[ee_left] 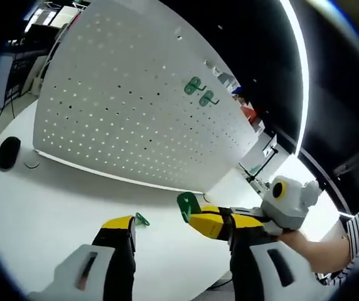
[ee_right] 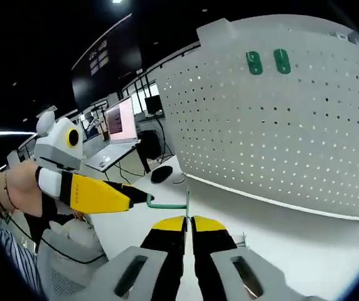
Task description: Insert the hook assembly into the mounting plate slot until the hook locks in place.
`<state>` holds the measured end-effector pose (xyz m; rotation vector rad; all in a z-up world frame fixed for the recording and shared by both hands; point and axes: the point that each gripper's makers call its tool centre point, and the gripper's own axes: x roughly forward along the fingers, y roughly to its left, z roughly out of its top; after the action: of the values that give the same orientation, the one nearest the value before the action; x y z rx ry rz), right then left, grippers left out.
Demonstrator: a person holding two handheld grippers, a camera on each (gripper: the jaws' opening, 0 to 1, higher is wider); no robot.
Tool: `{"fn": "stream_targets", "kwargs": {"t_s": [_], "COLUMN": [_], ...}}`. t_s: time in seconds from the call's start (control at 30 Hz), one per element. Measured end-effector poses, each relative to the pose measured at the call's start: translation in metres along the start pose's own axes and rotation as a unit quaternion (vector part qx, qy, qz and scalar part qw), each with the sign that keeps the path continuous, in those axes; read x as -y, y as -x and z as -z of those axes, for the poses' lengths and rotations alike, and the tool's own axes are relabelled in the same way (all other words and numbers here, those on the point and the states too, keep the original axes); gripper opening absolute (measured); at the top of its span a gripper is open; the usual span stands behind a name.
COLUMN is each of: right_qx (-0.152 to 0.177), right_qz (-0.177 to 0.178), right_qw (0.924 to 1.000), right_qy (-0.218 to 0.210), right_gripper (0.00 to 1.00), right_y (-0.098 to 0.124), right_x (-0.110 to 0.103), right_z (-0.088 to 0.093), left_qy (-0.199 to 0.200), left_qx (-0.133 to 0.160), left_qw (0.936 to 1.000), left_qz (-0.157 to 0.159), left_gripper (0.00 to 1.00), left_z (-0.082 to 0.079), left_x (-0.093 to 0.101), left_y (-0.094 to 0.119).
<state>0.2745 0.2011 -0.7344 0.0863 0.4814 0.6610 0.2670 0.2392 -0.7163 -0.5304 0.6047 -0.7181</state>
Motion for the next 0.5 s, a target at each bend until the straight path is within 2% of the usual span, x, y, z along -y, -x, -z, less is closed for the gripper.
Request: {"fn": "stream_targets", "kwargs": {"t_s": [0.4,0.5], "right_qx": [0.027,0.031], "right_qz": [-0.005,-0.005], "right_qw": [0.9991,0.9991], "right_qy": [-0.031,-0.030], "right_gripper": [0.00,0.00], "right_y": [0.014,0.016], "right_x": [-0.013,-0.017], "right_z": [-0.007,-0.009], "left_qy": [0.003,0.005], "left_qx": [0.007,0.010], "left_qw": [0.9998,0.9996], "left_qz": [0.018,0.025], "left_gripper": [0.52,0.46], "left_z": [0.001,0.001], "left_x": [0.013,0.016], "left_y": [0.000,0.000]}}
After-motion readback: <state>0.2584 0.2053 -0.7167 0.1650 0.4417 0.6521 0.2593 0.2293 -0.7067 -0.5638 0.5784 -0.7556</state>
